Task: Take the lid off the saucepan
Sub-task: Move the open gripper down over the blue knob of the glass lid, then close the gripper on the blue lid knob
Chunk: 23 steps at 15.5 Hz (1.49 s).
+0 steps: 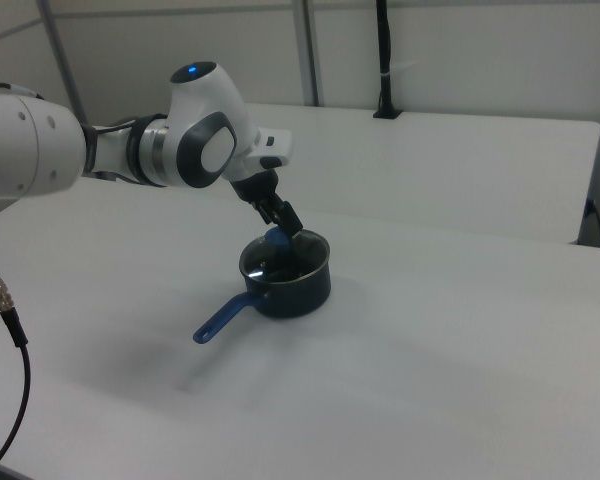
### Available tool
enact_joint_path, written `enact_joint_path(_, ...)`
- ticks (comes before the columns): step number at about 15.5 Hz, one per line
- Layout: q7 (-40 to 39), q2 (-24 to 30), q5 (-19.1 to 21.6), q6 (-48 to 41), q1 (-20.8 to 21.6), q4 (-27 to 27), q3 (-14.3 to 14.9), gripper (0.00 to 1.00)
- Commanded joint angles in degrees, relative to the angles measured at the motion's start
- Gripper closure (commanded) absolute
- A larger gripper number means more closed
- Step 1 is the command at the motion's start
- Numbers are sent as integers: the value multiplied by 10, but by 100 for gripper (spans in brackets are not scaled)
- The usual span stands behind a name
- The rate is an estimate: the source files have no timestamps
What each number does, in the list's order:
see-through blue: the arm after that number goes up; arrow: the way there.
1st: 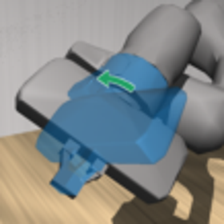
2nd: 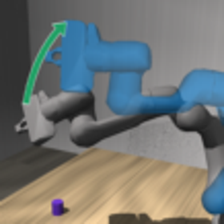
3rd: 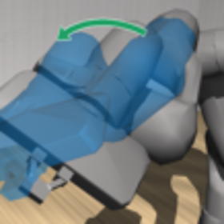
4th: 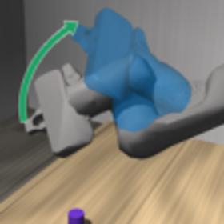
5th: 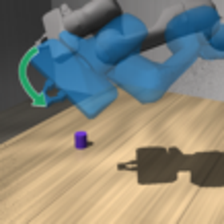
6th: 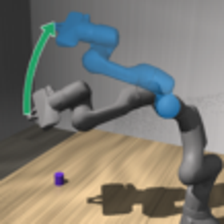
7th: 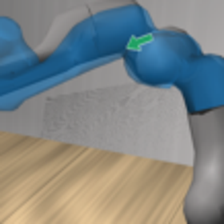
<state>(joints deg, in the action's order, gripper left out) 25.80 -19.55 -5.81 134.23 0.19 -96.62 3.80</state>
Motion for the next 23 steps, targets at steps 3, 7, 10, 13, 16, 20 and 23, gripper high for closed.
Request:
enact_joint_path(3, 54, -22, -11, 31, 5, 2, -1, 0)
enact_joint_path(7, 56, -27, -13, 31, 4, 2, -10, 9)
enact_joint_path(10, 56, -26, -12, 31, 4, 2, -10, 24)
enact_joint_path(13, 53, -21, -11, 29, 3, 2, -10, 25)
enact_joint_path(16, 49, -12, -12, 24, 2, 2, -10, 25)
enact_joint_path(20, 43, -9, -13, 24, 1, 1, -10, 30)
enact_joint_path(23, 39, -10, -13, 24, 2, 0, -10, 32)
